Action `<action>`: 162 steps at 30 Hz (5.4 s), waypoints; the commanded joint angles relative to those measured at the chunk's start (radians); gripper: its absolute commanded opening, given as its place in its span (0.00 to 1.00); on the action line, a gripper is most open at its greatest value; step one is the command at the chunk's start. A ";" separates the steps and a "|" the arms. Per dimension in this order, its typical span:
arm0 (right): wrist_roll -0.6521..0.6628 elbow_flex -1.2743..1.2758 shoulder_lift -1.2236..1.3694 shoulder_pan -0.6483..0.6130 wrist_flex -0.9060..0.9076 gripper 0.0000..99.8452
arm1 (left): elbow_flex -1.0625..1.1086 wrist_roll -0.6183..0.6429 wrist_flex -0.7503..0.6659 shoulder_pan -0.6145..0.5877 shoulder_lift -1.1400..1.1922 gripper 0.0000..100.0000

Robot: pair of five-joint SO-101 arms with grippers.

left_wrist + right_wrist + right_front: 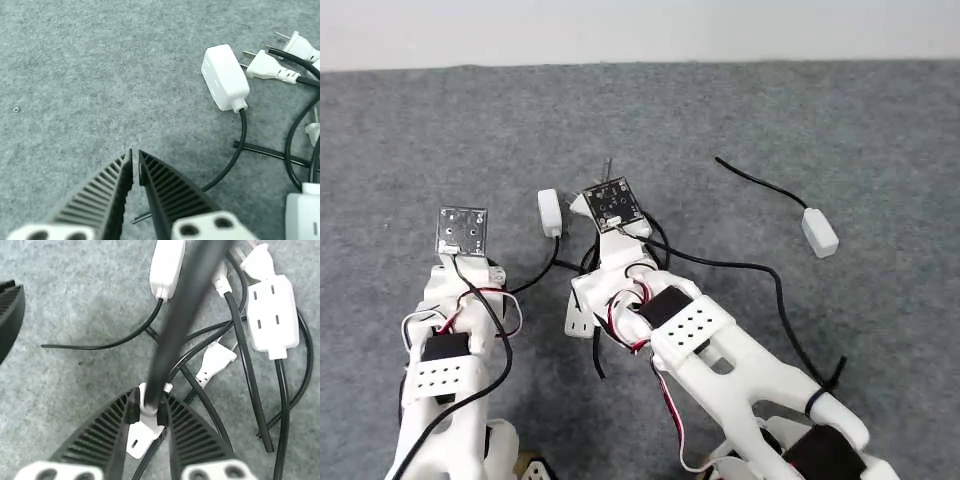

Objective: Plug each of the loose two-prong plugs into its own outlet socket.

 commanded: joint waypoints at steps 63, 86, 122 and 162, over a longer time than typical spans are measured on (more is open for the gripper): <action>0.295 0.005 0.134 -0.065 0.018 0.01 | 0.002 -0.041 -0.020 -0.011 -0.017 0.02; 0.281 -0.126 0.246 -0.110 0.133 0.18 | 0.001 -0.041 -0.023 -0.015 -0.025 0.02; 0.029 -0.411 0.340 -0.114 0.387 0.01 | -0.079 0.072 -0.034 -0.175 -0.015 0.02; 1.014 0.069 -0.387 1.744 0.409 0.01 | -0.045 0.032 -0.003 -0.037 -0.015 0.02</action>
